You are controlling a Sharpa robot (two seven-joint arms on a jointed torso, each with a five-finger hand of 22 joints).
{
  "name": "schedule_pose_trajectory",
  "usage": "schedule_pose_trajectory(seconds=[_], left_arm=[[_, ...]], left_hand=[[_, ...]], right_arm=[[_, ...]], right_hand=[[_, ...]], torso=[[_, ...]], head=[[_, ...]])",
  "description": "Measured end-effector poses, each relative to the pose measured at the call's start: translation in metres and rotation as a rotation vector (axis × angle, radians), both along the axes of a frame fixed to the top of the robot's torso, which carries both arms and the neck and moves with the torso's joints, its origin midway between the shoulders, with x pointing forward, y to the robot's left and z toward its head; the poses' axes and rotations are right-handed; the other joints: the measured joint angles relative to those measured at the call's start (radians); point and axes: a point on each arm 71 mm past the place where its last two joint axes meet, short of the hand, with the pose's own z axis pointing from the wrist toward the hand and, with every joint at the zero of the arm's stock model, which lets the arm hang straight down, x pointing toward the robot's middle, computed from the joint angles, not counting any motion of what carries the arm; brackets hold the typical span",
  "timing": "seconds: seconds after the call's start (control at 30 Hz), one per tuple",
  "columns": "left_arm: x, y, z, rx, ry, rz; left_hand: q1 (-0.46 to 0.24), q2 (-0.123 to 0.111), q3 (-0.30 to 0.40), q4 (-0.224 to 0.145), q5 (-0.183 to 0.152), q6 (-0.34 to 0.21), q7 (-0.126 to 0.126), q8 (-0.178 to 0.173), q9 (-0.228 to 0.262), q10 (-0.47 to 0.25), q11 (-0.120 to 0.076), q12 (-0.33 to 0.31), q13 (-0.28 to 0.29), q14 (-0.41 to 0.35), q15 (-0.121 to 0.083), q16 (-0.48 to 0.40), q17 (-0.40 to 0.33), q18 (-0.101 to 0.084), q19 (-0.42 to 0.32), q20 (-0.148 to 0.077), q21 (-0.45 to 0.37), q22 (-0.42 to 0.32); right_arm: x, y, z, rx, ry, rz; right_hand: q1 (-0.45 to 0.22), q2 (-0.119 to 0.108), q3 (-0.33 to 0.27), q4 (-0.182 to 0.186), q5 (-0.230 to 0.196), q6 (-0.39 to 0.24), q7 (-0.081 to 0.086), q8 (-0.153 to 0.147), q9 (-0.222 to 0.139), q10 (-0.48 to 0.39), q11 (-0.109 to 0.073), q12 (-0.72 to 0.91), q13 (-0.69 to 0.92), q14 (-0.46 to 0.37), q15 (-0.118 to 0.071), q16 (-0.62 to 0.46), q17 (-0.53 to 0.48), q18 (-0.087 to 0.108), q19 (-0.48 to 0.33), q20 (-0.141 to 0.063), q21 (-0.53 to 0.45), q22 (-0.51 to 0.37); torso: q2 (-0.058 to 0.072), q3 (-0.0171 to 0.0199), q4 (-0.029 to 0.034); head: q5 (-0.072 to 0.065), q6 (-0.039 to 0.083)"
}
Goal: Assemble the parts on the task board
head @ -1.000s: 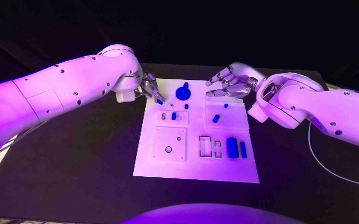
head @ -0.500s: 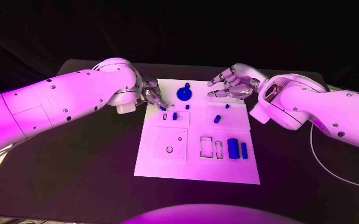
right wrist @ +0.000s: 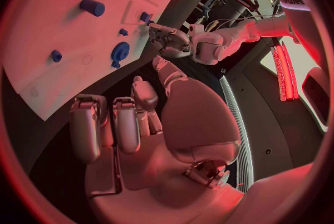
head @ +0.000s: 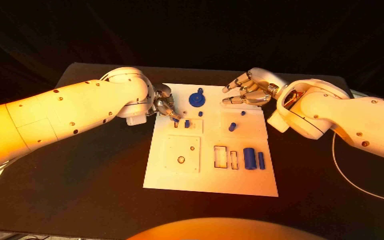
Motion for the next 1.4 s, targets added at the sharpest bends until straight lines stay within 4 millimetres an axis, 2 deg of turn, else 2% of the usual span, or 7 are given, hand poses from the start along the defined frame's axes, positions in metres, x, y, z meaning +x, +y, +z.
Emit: schedule_pose_trajectory(seconds=[0.33,0.97,1.27,1.4], left_arm=[[-0.0023,-0.0008,-0.0025,0.036,0.04,-0.037],[-0.0035,-0.0003,-0.0032,0.067,0.065,-0.057],[-0.0023,-0.0026,-0.0039,0.076,0.064,-0.05],[-0.0018,-0.004,-0.0041,0.08,0.063,-0.044]], left_hand=[[-0.005,-0.015,0.014,-0.014,0.0,0.001,0.002,-0.001,0.0,0.003,-0.003,0.0,-0.001,0.0,0.0,0.0,0.0,0.0,0.0,0.0,0.0,0.0],[-0.003,-0.014,0.019,-0.014,0.0,0.001,0.002,0.0,0.0,0.003,-0.003,0.0,-0.004,0.0,0.0,0.0,0.0,0.0,0.0,0.0,0.0,0.0],[-0.009,-0.008,0.035,0.002,0.0,0.002,0.002,0.006,0.004,0.008,-0.001,0.0,-0.005,0.0,0.0,0.0,0.0,0.0,0.0,0.0,0.0,0.0],[-0.029,-0.007,0.048,-0.004,0.0,0.004,0.003,0.011,0.009,0.015,-0.007,0.009,0.001,0.0,0.0,0.0,0.0,0.0,0.0,0.0,0.005,0.0]], right_arm=[[0.0,-0.0003,-0.0001,0.0,0.0,0.0],[-0.0002,-0.0003,-0.0001,0.001,0.0,0.0],[-0.0004,-0.0001,-0.0001,0.002,0.0,0.001],[-0.0005,-0.0001,-0.0001,0.002,0.0,0.002]], right_hand=[[0.0,0.0,0.0,0.0,0.0,0.0,0.0,0.0,0.0,0.0,0.0,0.0,0.0,0.0,0.0,0.0,0.0,0.0,0.0,0.0,0.0,0.0],[0.0,0.0,-0.003,0.003,0.004,0.0,0.0,0.0,0.0,0.0,0.0,0.0,0.0,0.0,0.0,-0.004,0.0,0.0,0.0,0.0,0.0,0.001],[0.0,0.0,-0.003,0.003,0.004,0.0,0.0,0.0,0.0,0.0,0.0,0.0,0.0,0.0,0.0,-0.004,0.0,0.0,0.0,0.0,0.0,0.0],[0.0,0.0,-0.003,0.003,0.004,0.0,0.0,0.0,0.0,0.0,0.0,0.0,0.0,0.0,0.0,-0.004,0.0,0.0,0.0,0.0,0.0,0.0]], torso=[[0.0,0.0008,-0.0006],[-0.001,0.0005,0.0],[0.0,0.0006,-0.0001],[0.0,0.0011,-0.0003]], head=[[0.001,-0.004],[0.003,-0.009],[0.003,-0.012],[0.003,-0.014]])
